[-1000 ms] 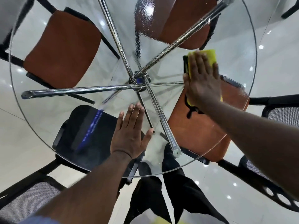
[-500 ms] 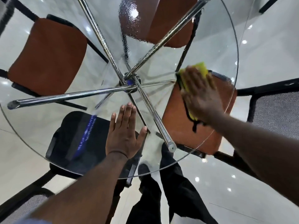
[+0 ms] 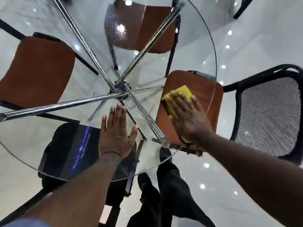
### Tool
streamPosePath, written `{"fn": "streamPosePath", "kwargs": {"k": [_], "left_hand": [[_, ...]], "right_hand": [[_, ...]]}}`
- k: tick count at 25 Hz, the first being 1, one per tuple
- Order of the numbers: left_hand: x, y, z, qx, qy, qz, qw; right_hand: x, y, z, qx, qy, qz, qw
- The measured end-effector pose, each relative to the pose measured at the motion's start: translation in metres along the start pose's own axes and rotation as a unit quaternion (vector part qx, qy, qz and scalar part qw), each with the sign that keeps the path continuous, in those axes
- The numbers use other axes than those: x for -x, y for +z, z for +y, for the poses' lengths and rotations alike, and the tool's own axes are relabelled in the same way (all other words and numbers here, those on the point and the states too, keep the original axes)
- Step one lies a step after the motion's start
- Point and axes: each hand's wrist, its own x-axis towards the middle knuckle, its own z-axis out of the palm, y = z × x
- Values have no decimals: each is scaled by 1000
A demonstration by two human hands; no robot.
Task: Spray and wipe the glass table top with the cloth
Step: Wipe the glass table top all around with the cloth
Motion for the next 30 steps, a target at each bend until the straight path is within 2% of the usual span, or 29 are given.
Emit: {"fn": "streamPosePath", "kwargs": {"k": [2,5,7,9,11,13,16,19,21,23,25,28,30], "left_hand": [[-1,2,0,-6,7,10,1000],[0,2,0,-14,15,26,999],[0,0,-2,-12,12,21,1000],[1,-2,-1,-7,13,17,1000],[0,-3,2,-14,10,16,1000],[-1,-4,2,-14,12,11,1000],[-2,-4,4,-11,11,11,1000],[-1,-3,4,-8,18,23,1000],[-2,-2,4,-14,20,28,999],[-2,-5,2,-13,16,22,1000],[0,-6,2,-10,15,18,1000],[-2,-5,3,-16,9,11,1000],[-1,-4,2,-19,13,7,1000]], "right_hand": [[-43,-3,47,0,110,46,993],[-95,-18,94,-52,267,24,962],[-89,-20,75,-88,324,26,942],[-52,-16,24,-87,371,27,924],[-11,-7,-26,-79,367,14,927],[-3,-4,-34,-74,328,-6,942],[-48,-8,22,-63,273,-4,960],[-111,-16,81,-77,323,7,943],[-132,-21,92,-78,337,11,938],[-116,-26,69,-80,300,12,951],[-68,-21,13,-55,230,-8,972],[-15,-7,-52,-32,11,-48,998],[-39,-2,-43,3,-156,-49,986]]}}
